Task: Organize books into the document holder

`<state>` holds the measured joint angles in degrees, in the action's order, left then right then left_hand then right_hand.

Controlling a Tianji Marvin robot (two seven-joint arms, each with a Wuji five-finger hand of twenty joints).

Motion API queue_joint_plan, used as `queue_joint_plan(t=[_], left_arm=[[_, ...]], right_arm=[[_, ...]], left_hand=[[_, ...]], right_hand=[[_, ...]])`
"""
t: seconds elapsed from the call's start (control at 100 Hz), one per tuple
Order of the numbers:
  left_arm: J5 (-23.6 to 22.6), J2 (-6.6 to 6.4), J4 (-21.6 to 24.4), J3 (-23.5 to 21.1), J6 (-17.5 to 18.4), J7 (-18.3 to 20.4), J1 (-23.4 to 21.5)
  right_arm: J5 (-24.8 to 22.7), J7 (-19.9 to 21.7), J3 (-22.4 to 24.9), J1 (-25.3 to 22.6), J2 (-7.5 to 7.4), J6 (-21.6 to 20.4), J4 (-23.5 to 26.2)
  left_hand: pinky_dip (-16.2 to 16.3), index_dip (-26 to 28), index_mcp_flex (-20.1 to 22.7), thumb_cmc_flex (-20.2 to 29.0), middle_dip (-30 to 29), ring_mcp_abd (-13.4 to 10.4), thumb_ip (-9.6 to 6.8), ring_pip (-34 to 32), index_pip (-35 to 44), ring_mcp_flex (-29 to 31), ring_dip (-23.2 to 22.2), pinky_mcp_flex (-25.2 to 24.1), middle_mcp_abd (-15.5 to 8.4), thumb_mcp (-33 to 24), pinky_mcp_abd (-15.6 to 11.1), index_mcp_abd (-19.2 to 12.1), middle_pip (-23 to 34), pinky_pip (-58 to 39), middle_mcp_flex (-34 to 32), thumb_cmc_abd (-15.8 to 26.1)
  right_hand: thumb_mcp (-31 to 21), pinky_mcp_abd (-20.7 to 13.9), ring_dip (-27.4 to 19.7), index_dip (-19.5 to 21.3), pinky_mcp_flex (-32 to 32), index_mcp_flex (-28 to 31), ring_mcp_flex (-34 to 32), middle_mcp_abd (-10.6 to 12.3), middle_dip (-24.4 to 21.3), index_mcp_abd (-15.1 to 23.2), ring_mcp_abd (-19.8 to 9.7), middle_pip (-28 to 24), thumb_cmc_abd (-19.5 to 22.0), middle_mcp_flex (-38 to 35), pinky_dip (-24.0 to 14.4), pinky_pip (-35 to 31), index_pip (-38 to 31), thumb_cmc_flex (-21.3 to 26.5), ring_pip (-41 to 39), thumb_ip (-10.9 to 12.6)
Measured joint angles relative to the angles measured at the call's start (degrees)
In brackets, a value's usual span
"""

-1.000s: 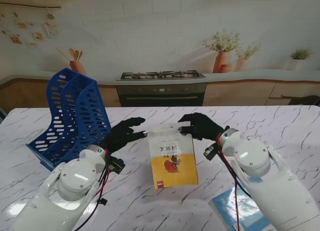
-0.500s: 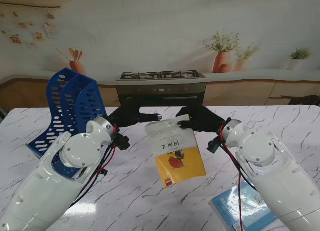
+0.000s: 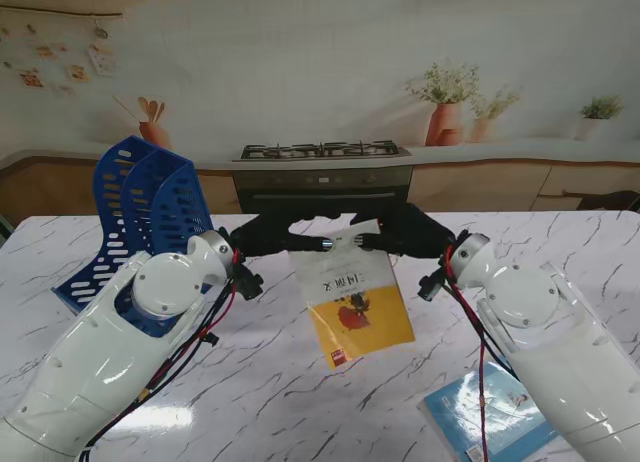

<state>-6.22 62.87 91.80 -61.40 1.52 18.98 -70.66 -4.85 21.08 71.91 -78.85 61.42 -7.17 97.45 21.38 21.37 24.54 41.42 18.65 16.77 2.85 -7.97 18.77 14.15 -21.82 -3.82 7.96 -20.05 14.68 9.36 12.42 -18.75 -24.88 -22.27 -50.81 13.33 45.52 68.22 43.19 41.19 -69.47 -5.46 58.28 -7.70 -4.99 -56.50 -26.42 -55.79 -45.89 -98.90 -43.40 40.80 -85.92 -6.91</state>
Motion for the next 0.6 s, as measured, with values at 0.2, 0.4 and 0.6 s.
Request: queue_joint_plan(t=[0.2,0.4,0.6], left_arm=[[0.2,-0.19,-1.2,0.7,1.4,0.7,0.8],[4.9,-0.19,-1.7,0.5,1.3,2.5,0.6],[9.9,-0.08,-2.5,0.3,1.4,2.7,-0.3]], right_arm=[[0.0,-0.2,-0.2,0.3,0.0,0.0,0.3],[0.0,-0.2,-0.5,1.4,0.02,0.1,-0.3],[0.2,-0.5,-0.5,1.8,0.08,0.1,-1.0]], left_hand=[[6.7,11.1,2.0,-0.8,9.3,-0.1,0.51,-9.5,13.2,15.4,-9.8,5.7,0.1,-3.6,0.0,0.1,8.8,-14.2,-9.0,-0.7],[13.2,16.9,2.0,1.4,15.3,-4.2,0.53,-26.2,24.7,26.3,-22.3,20.3,0.3,-8.6,0.3,0.1,16.4,-45.9,-12.1,-2.1],[11.6,22.1,2.2,14.4,29.5,-7.3,0.55,-38.5,43.7,35.4,-28.4,39.9,0.2,-6.4,-2.8,-4.8,17.4,-61.2,-23.0,-6.3]], right_hand=[[0.4,0.0,0.0,0.0,-0.5,0.3,0.0,0.0,1.0,0.0,0.0,-0.7,0.0,0.0,-0.5,0.0,0.0,0.0,0.0,0.0],[0.4,0.0,0.1,0.0,-0.6,0.5,0.0,0.1,0.8,0.0,0.0,-0.8,0.1,0.0,-0.6,0.0,0.0,0.0,0.0,0.0],[0.4,0.0,0.1,0.1,-0.8,0.5,0.0,0.1,0.8,0.0,0.0,-0.8,0.1,0.0,-0.6,0.0,0.0,0.0,0.0,0.0]])
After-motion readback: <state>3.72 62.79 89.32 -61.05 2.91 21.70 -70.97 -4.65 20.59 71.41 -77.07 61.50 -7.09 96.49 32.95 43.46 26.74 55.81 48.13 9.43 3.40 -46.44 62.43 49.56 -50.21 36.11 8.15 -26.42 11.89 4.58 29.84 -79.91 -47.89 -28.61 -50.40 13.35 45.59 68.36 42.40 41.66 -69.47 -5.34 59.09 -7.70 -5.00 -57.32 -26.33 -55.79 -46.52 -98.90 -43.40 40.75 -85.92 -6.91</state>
